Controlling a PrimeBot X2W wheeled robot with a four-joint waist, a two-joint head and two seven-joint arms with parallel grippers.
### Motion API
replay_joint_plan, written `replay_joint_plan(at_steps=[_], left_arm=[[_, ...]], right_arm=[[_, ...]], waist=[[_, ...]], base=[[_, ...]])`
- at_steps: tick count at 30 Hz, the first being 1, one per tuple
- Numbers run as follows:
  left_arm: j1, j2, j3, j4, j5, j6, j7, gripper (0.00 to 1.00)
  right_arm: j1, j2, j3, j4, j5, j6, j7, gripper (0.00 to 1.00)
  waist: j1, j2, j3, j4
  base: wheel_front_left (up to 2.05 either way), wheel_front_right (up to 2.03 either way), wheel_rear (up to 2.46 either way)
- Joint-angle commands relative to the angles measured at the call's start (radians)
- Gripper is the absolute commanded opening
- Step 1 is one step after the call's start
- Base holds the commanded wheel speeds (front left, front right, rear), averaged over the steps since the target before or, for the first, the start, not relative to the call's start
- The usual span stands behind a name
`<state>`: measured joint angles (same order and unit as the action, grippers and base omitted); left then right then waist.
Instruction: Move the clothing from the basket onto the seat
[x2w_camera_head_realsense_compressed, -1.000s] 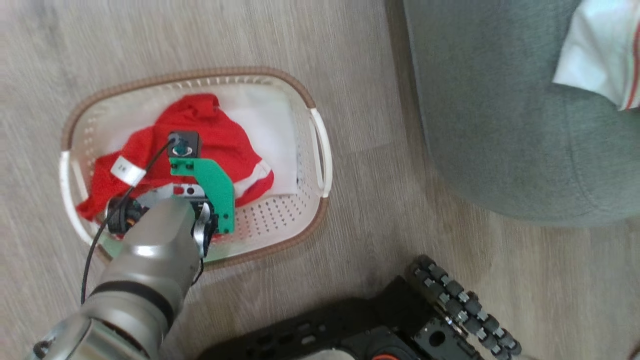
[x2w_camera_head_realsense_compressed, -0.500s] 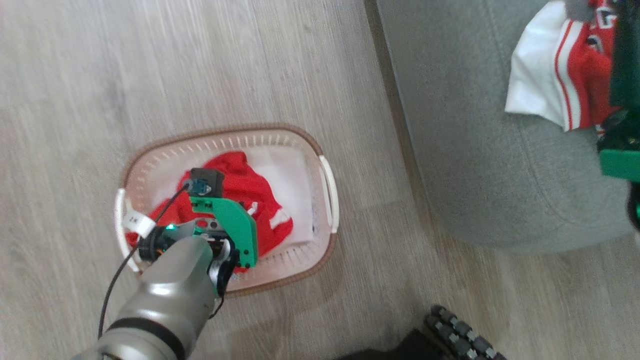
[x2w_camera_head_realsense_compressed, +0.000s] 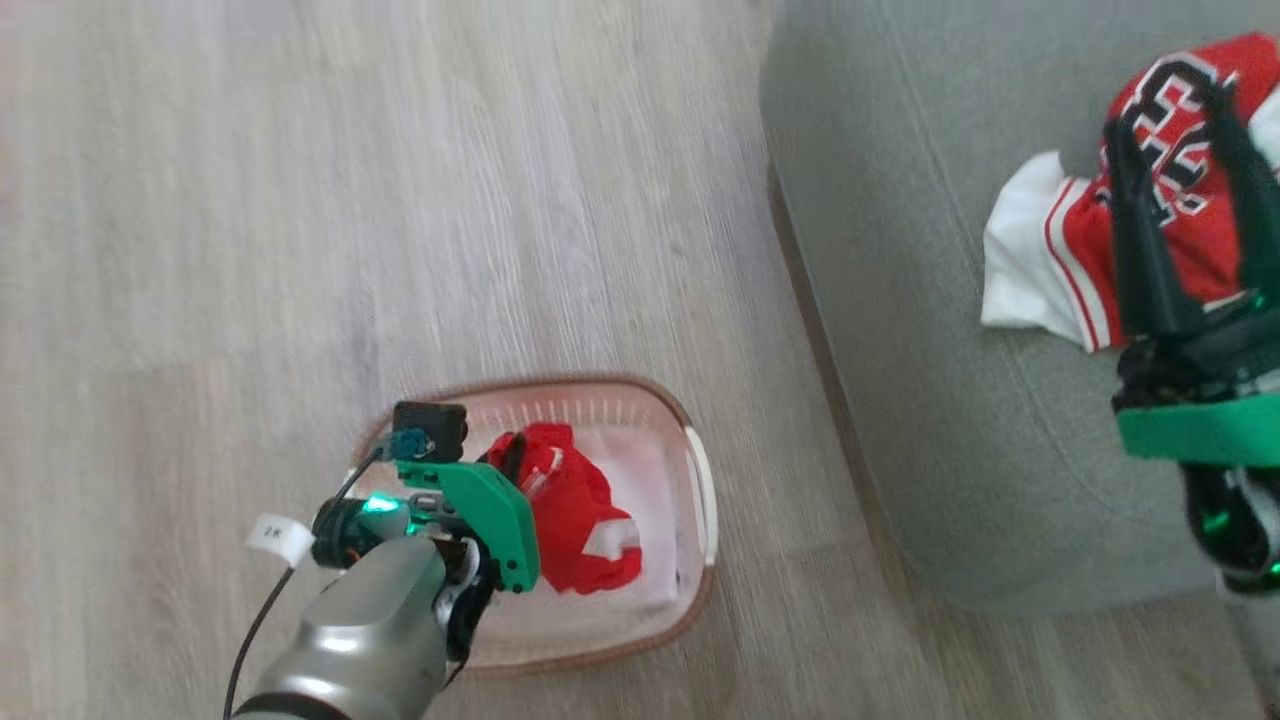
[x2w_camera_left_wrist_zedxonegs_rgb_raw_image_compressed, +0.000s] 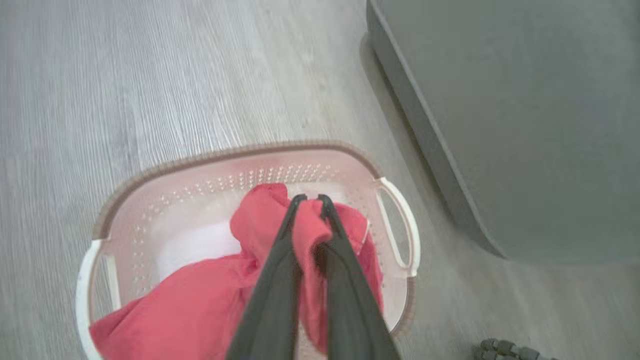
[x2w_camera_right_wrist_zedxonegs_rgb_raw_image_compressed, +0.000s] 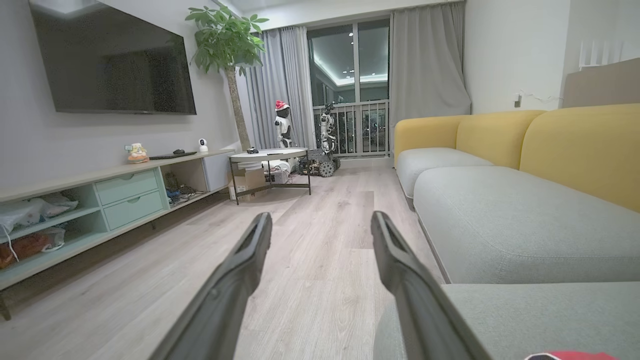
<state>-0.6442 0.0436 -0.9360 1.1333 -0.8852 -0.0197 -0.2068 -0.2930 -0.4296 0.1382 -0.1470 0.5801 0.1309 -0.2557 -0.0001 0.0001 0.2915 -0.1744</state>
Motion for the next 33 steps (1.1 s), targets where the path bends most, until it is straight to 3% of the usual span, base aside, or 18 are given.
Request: replay_joint_plan(at_steps=[1, 7, 17, 27, 33], left_arm=[[-0.007, 0.007, 0.017, -0.030, -0.008, -0.009, -0.029, 0.00], [-0.015, 0.016, 0.030, -0.095, 0.022, -0.009, -0.053, 0.00], [-0.029, 0.081, 0.111, -0.388, 0.142, 0.048, -0.055, 0.00], [-0.115, 0.154, 0.117, -0.688, 0.221, 0.104, -0.021, 0.00], [-0.180, 0.165, 0.123, -0.809, 0.236, 0.131, 0.029, 0.00]], right_arm=[[0.030, -0.002, 0.004, -0.016, -0.009, 0.000, -0.006, 1.00], [0.092, 0.019, 0.007, 0.001, -0.030, 0.000, -0.006, 1.00], [0.155, 0.038, 0.037, 0.019, -0.048, 0.000, -0.006, 1.00], [0.206, 0.057, 0.091, 0.034, -0.062, 0.000, -0.006, 1.00], [0.226, 0.052, 0.131, 0.032, -0.067, 0.000, -0.006, 1.00]], waist=[[0.0001, -0.0001, -0.094, 0.040], [0.0001, -0.0001, -0.176, 0.068], [0.0001, -0.0001, -0.260, 0.088], [0.0001, -0.0001, -0.315, 0.083], [0.0001, -0.0001, -0.324, 0.081]], base=[[0.00, 0.00, 0.00], [0.00, 0.00, 0.00], [0.00, 0.00, 0.00], [0.00, 0.00, 0.00], [0.00, 0.00, 0.00]])
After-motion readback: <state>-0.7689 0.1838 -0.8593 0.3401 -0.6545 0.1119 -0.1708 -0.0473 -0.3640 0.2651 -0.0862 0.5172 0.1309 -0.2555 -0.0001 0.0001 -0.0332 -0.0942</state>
